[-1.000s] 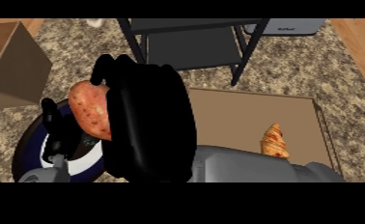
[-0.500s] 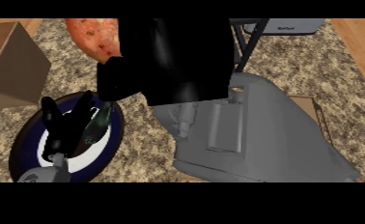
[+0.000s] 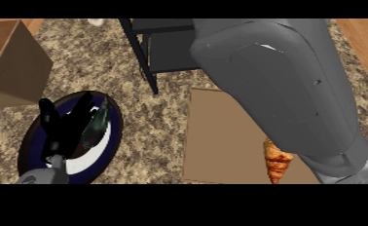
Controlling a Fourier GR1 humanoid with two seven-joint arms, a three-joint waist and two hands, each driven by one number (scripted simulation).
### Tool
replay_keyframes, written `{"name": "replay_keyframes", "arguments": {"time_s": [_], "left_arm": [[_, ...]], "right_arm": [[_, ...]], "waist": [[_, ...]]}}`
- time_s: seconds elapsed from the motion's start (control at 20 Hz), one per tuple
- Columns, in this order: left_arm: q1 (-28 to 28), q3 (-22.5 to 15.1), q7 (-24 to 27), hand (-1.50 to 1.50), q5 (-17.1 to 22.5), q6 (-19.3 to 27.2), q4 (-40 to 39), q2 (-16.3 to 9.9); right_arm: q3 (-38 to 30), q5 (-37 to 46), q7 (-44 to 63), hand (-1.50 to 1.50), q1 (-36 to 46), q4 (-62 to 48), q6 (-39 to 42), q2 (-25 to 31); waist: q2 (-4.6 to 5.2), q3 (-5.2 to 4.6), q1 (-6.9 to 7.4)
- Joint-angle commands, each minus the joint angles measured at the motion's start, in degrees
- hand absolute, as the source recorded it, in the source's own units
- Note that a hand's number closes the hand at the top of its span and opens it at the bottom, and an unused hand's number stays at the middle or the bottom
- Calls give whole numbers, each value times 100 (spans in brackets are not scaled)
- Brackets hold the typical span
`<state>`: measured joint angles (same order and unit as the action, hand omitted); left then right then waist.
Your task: Pick the sweet potato from the tray and place it in the tiered shelf
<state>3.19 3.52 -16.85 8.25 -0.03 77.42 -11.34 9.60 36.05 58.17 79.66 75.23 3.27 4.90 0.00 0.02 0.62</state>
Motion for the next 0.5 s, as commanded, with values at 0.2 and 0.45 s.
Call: {"name": "replay_keyframes", "arguments": {"time_s": [0.2, 0.45], "left_arm": [[-23, -87, -190, 0, -133, 162, 277, 89], [-50, -128, -37, 0, -185, 93, 64, 175]], "right_arm": [[-240, -98, -1266, 150, -103, -1388, 128, 182], [-450, 61, -1773, 150, 320, -2307, -33, 197]], "waist": [[27, -4, 55], [30, -7, 58]]}}
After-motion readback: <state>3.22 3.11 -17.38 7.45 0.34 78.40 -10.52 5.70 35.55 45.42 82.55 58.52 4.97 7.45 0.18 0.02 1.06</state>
